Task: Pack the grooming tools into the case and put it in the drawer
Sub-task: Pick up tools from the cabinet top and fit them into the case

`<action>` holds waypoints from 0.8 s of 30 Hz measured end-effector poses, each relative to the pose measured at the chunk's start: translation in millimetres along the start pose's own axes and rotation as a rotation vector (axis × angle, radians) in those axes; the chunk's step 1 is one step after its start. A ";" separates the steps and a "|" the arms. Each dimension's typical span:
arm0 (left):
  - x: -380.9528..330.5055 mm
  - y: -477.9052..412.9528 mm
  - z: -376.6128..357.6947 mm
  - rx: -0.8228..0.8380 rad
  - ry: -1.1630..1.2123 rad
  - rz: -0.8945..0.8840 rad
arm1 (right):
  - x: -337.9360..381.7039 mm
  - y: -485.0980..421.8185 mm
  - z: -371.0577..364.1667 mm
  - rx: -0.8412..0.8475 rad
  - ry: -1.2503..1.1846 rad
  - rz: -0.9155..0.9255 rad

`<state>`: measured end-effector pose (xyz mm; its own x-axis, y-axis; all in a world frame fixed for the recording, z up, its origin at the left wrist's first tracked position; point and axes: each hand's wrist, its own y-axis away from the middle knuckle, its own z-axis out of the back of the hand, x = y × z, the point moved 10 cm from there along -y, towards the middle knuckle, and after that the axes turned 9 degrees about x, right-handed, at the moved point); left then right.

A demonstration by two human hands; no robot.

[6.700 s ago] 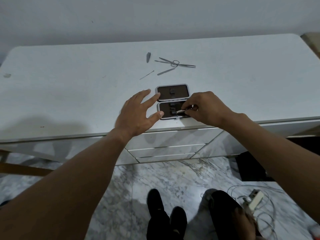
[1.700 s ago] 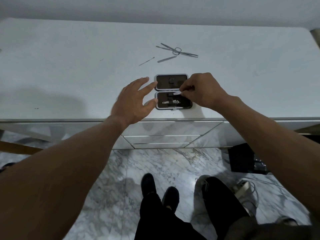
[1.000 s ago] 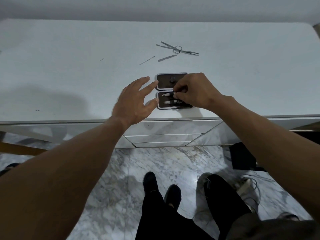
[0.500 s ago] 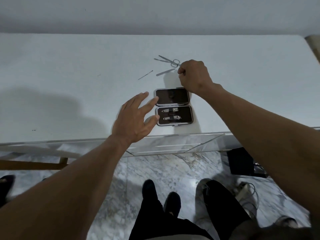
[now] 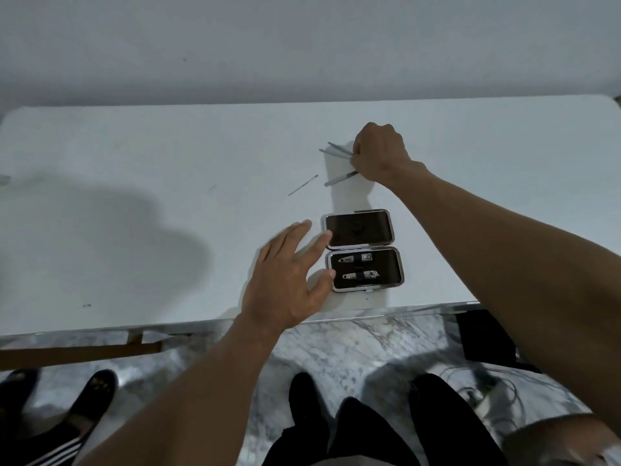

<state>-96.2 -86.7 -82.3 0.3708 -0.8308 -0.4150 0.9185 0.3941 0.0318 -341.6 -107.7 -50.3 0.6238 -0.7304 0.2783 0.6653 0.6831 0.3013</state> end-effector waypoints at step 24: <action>2.2 -1.8 -0.6 0.026 -0.022 0.015 | -7.2 -7.8 14.0 -0.012 0.099 -0.081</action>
<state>-97.2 -88.9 -83.8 0.3876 -0.8333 -0.3943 0.9158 0.3969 0.0615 -357.1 -107.8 -41.9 0.6048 -0.7797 0.1620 0.7196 0.6222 0.3084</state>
